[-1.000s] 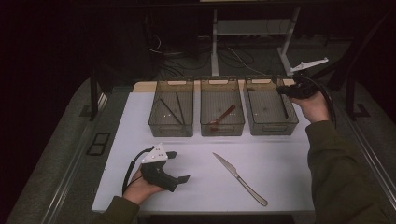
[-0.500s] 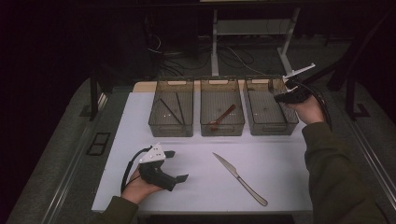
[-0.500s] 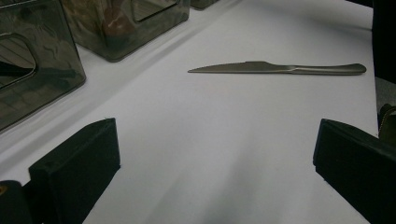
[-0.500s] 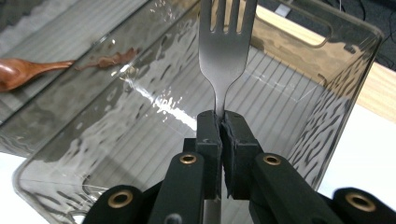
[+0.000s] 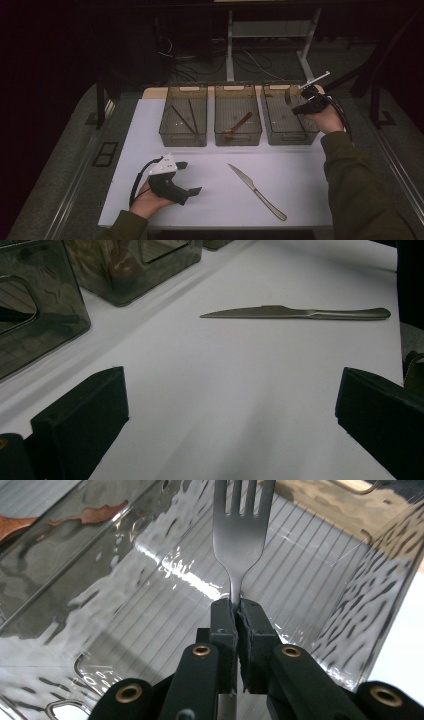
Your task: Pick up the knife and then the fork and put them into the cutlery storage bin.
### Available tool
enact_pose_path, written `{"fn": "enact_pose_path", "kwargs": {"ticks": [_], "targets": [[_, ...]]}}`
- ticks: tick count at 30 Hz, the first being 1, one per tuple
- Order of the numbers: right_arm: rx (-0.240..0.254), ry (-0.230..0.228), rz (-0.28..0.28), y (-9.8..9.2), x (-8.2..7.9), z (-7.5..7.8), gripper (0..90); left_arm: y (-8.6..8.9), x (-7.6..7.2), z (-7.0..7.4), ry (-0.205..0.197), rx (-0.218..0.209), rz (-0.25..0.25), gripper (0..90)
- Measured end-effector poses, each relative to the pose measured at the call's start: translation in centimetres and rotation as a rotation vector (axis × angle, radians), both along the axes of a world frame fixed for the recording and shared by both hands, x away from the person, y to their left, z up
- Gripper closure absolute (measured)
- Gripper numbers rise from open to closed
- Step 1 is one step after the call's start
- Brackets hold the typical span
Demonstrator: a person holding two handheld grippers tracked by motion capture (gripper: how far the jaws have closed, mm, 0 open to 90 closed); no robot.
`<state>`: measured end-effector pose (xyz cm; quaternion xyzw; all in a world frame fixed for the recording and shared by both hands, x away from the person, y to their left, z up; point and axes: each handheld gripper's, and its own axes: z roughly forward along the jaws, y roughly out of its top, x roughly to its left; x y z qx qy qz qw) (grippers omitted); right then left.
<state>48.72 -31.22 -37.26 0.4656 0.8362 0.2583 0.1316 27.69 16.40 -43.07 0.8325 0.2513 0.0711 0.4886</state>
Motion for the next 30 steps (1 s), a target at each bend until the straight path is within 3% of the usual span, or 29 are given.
{"fn": "enact_pose_path", "kwargs": {"ticks": [11, 22, 30], "targets": [[-0.014, 0.037, 0.007, 0.3, 0.6, -1.1, 84.4, -0.1, 0.0, 0.0, 0.001, 0.000, 0.001, 0.0], [-0.067, 0.086, 0.025, 1.4, 1.2, -2.6, 83.2, 0.0, -0.1, 0.0, -0.001, -0.002, -0.001, 0.0], [-0.025, 0.061, 0.015, 1.5, 1.1, -2.2, 70.3, 0.0, -0.1, 0.0, -0.003, -0.001, -0.001, 0.0]]}}
